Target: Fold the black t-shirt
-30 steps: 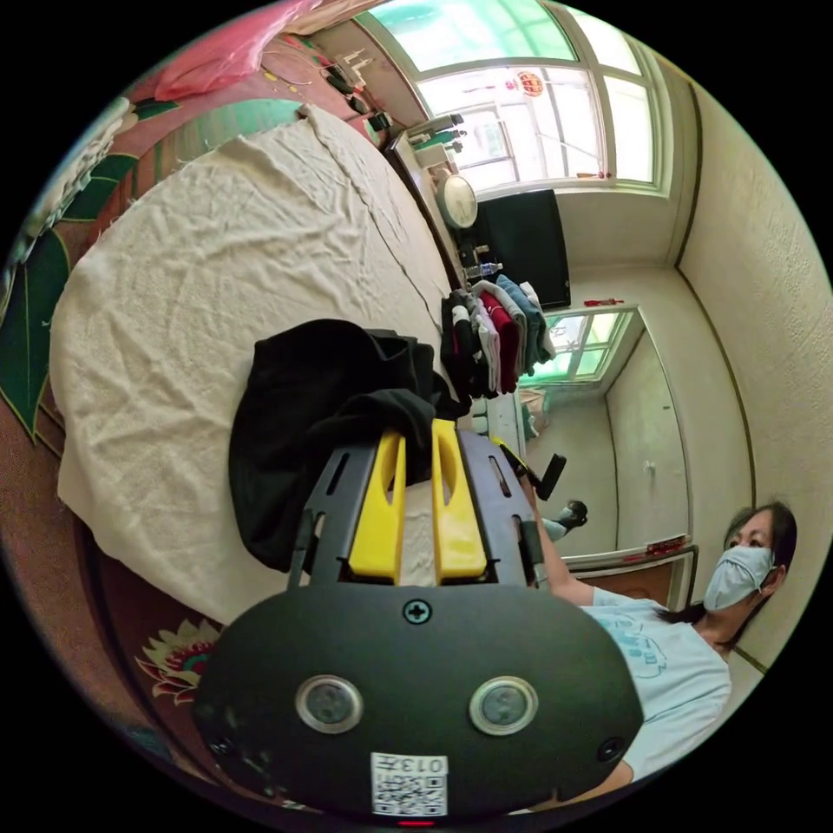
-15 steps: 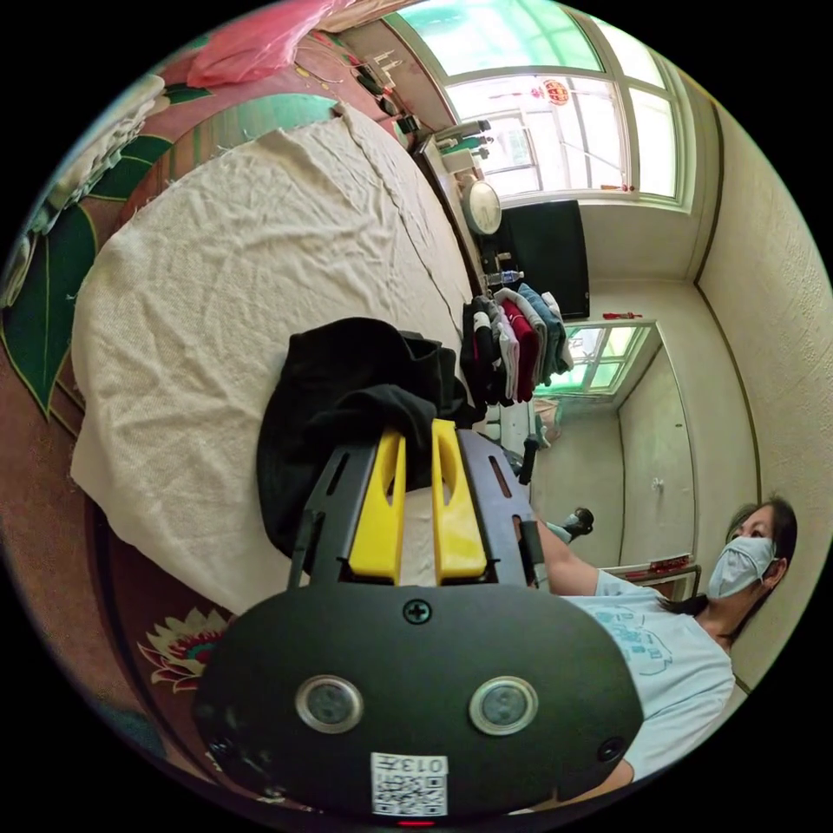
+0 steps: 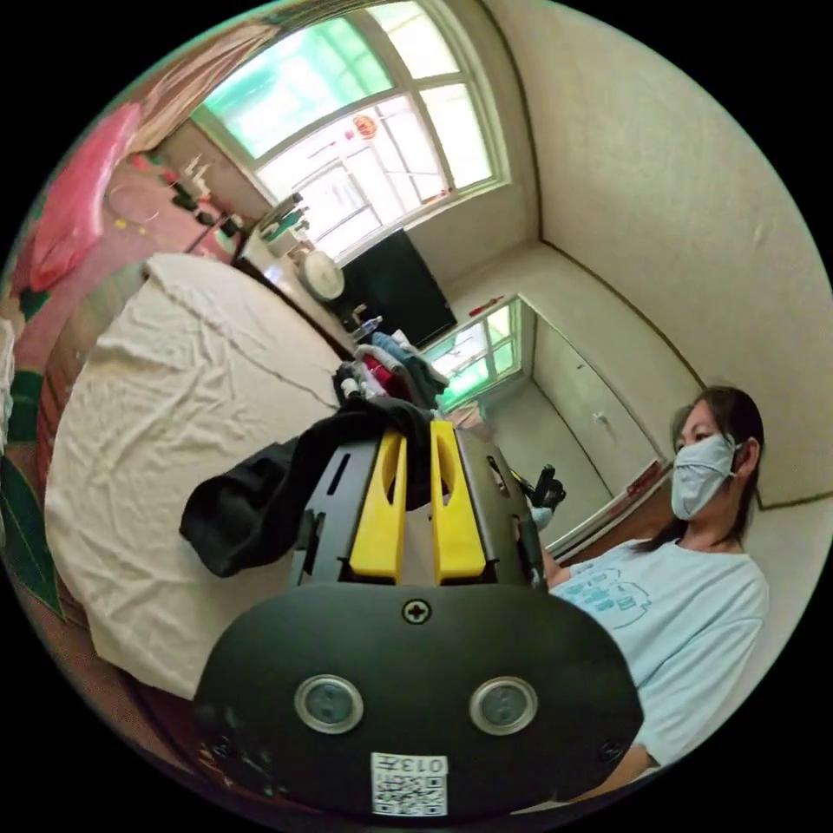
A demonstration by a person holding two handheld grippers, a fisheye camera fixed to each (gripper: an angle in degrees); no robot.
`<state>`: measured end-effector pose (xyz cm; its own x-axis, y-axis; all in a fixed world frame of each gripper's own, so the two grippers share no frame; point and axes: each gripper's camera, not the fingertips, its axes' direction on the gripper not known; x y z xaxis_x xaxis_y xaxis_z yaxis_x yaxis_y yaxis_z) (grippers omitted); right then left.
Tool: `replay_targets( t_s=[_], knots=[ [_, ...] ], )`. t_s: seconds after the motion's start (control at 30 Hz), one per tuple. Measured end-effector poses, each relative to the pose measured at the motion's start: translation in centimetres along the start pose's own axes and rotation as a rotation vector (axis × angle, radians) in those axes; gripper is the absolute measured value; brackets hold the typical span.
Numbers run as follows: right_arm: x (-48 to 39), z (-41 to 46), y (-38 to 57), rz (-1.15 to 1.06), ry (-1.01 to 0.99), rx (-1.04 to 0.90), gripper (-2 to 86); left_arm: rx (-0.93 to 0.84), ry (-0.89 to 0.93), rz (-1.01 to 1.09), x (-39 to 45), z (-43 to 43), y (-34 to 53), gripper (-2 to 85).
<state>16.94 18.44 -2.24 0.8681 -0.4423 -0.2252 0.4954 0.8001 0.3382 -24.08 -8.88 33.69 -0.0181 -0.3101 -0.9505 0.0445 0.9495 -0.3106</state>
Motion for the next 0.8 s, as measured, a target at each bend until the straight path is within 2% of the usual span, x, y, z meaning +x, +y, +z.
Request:
replay_targets(
  t_s=[0.27,0.47,0.63,0.8],
  knots=[
    [-4.6,-18.5,3.3,-0.05,0.196,0.421,1.1,0.183,0.16,0.585,21.4,-7.3,0.8,4.4],
    [-6.6,-28.1,5.7,-0.059,0.25,0.567,1.1,0.231,0.071,0.822,32.3,-10.8,4.0,4.3],
    [-5.0,-30.2,6.3,-0.026,0.21,0.51,1.1,0.17,-0.012,0.785,34.3,-9.9,2.8,4.3],
    [0.3,-22.0,5.5,0.073,0.089,0.268,1.2,0.003,-0.005,0.556,27.9,-4.1,-2.5,4.4]
  ],
)
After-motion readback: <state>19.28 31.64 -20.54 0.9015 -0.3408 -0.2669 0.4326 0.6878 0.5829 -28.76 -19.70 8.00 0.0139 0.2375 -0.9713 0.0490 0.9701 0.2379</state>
